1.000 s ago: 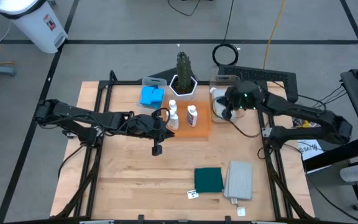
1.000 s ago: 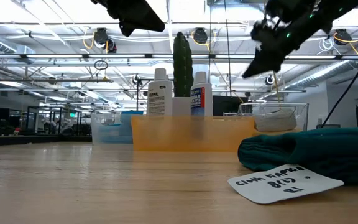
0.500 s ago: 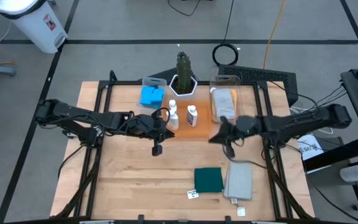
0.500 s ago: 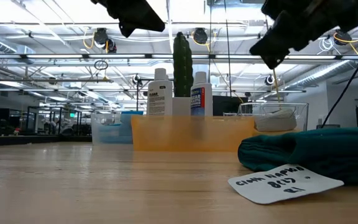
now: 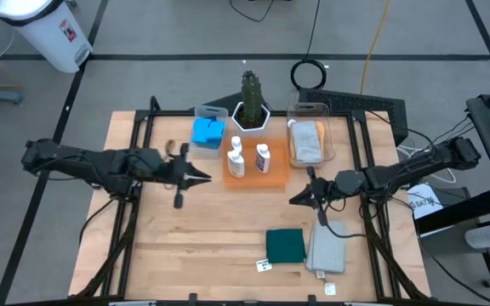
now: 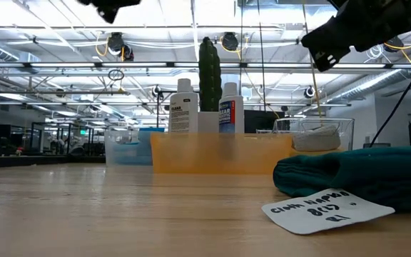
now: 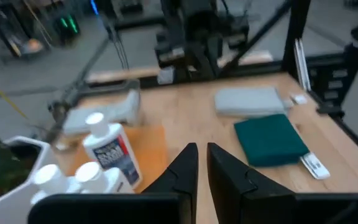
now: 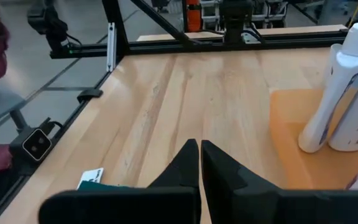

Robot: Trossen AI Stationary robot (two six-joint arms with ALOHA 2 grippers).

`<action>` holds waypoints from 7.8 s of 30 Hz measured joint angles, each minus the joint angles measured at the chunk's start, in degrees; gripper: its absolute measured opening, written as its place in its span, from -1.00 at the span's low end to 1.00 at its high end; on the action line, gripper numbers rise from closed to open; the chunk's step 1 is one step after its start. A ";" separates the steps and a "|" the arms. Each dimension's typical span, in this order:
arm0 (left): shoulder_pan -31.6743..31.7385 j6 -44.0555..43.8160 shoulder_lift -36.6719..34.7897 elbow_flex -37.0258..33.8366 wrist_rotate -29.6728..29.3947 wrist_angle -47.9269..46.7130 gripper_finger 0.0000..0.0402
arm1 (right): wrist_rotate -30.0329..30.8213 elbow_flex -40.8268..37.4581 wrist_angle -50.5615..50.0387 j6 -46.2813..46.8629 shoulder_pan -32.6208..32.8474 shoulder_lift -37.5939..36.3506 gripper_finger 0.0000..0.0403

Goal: Pick & Place Kitchen Items
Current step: Put the blue microfiber towel into the transparent bin

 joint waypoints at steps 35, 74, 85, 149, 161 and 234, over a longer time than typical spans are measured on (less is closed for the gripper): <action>0.17 -3.22 -50.16 -40.85 -3.25 9.45 -0.81 | 0.00 -0.02 2.97 -1.17 -0.04 0.20 -1.00; 0.16 -0.62 -50.10 -41.88 -9.28 9.74 -0.81 | 14.11 16.46 0.04 5.32 16.99 28.48 0.28; 0.17 -0.62 -50.10 -41.88 -9.27 9.73 -0.81 | 9.51 35.10 -28.83 19.46 22.38 46.09 -0.02; 0.17 -0.62 -50.10 -41.88 -9.26 9.69 -0.81 | -3.11 25.88 -23.39 27.74 7.89 48.18 -0.32; 0.17 -0.62 -50.10 -41.88 -9.26 9.70 -0.81 | -3.37 25.79 -23.30 19.76 7.74 48.22 -0.96; 0.17 -0.62 -50.12 -41.88 -9.26 9.72 -0.81 | 23.97 25.75 -47.50 26.33 -45.17 11.83 -0.99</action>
